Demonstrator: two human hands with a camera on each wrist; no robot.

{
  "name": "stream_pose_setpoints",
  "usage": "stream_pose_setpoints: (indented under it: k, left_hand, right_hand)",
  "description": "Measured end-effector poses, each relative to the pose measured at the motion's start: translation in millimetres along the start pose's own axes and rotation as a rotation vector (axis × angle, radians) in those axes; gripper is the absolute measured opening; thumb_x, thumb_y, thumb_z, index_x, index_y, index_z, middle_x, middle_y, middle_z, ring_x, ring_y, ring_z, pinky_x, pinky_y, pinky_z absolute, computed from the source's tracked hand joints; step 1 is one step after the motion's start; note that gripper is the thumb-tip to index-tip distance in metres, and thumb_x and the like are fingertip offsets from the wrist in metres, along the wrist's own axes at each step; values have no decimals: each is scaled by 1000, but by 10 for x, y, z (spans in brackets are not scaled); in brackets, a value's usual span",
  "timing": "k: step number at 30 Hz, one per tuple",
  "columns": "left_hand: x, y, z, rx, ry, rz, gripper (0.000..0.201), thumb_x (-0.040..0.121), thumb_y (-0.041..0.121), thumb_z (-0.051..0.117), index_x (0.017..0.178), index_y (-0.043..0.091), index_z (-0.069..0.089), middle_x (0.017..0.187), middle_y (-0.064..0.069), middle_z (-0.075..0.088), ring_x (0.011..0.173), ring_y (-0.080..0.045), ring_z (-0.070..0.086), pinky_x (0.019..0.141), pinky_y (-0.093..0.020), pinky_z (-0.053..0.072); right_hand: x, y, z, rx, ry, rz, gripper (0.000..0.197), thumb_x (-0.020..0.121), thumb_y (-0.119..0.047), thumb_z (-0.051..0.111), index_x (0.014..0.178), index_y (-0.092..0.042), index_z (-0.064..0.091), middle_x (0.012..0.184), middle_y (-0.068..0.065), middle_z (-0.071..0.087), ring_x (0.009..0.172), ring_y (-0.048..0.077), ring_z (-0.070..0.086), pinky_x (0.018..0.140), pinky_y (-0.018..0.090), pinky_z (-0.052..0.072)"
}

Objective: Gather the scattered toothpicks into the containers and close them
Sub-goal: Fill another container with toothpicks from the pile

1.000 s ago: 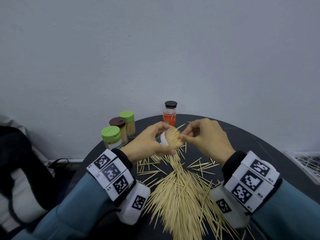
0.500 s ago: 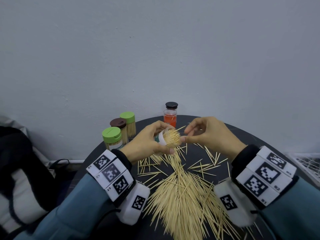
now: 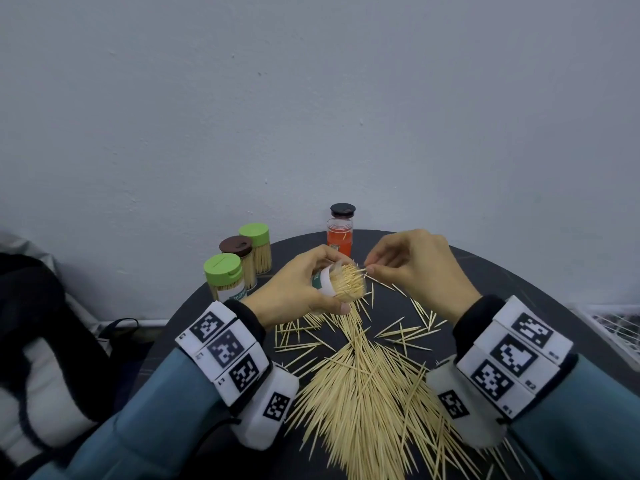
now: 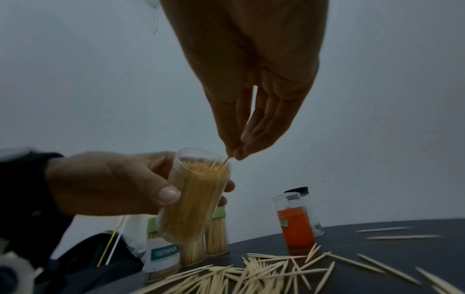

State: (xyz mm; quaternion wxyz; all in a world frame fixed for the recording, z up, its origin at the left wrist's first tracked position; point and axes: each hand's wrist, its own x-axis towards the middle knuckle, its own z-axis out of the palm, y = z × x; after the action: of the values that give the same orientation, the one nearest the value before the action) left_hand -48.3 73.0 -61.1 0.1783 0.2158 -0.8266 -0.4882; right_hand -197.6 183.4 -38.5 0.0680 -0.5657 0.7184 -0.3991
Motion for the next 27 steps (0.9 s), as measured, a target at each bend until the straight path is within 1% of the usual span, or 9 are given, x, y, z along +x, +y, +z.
stream_pose_setpoints:
  k: [2, 5, 9, 13, 15, 18, 21, 24, 27]
  left_hand:
    - [-1, 2, 5, -3, -26, 8, 56, 68, 4, 81, 115, 19, 55, 117, -1, 62, 110, -12, 59, 100, -39, 46]
    - [-3, 6, 18, -3, -39, 28, 57, 67, 2, 82, 114, 17, 56, 116, -5, 62, 108, -16, 60, 98, -41, 48]
    - [5, -17, 8, 17, -12, 33, 57, 66, 3, 83, 114, 18, 56, 116, -2, 62, 110, -13, 59, 100, -41, 46]
    - [0, -4, 12, 4, -21, 31, 58, 66, 1, 82, 115, 16, 56, 115, -3, 62, 108, -14, 59, 97, -39, 49]
    - [-1, 2, 22, 5, -28, 36, 57, 66, 1, 82, 115, 16, 56, 115, -4, 62, 107, -15, 60, 96, -39, 50]
    - [-2, 0, 22, 14, -19, 33, 57, 66, 1, 82, 115, 17, 57, 115, -4, 62, 107, -15, 60, 94, -39, 51]
    - [-4, 0, 20, 9, -22, 27, 58, 66, 1, 82, 116, 17, 56, 115, -4, 62, 107, -15, 60, 95, -39, 50]
    - [-8, 11, 25, 11, -36, 24, 57, 66, 1, 82, 115, 17, 56, 114, -3, 62, 107, -14, 60, 95, -36, 50]
    - [-15, 21, 37, 13, -54, 19, 57, 66, 1, 82, 115, 16, 57, 114, -4, 63, 106, -16, 61, 93, -35, 50]
  right_hand:
    - [0, -6, -12, -59, -39, -32, 6, 78, -13, 74, 75, -17, 71, 63, -14, 60, 60, -13, 56, 56, 1, 41]
    - [2, -9, -9, -113, -149, -71, 4, 79, -14, 73, 81, -16, 73, 67, -11, 62, 63, -13, 55, 58, 3, 41]
    - [-5, -39, 25, -108, -221, -75, 6, 79, -13, 72, 85, -13, 73, 68, -11, 60, 61, -14, 53, 58, 4, 42]
    - [-14, -33, 38, -117, -128, -49, 3, 78, -16, 73, 81, -15, 73, 65, -13, 59, 57, -7, 55, 55, 3, 40]
    - [-18, -29, 18, -90, -107, -24, 2, 77, -16, 75, 78, -16, 72, 62, -14, 59, 56, -8, 56, 53, 3, 40]
    - [-30, -56, -6, -11, -203, -12, 2, 76, -12, 75, 77, -12, 73, 63, -9, 64, 52, -10, 57, 53, 4, 42]
    - [-28, -73, -11, 55, -248, 10, 5, 76, -10, 75, 76, -15, 73, 63, -6, 66, 50, -7, 58, 53, 5, 42]
    - [-24, -44, 7, 38, -163, 40, 6, 74, -12, 77, 73, -15, 72, 60, -8, 64, 49, -8, 57, 50, 4, 42]
    - [-30, -29, -2, 34, -108, 49, 8, 71, -15, 79, 72, -14, 71, 61, -6, 66, 50, -6, 59, 53, 8, 48]
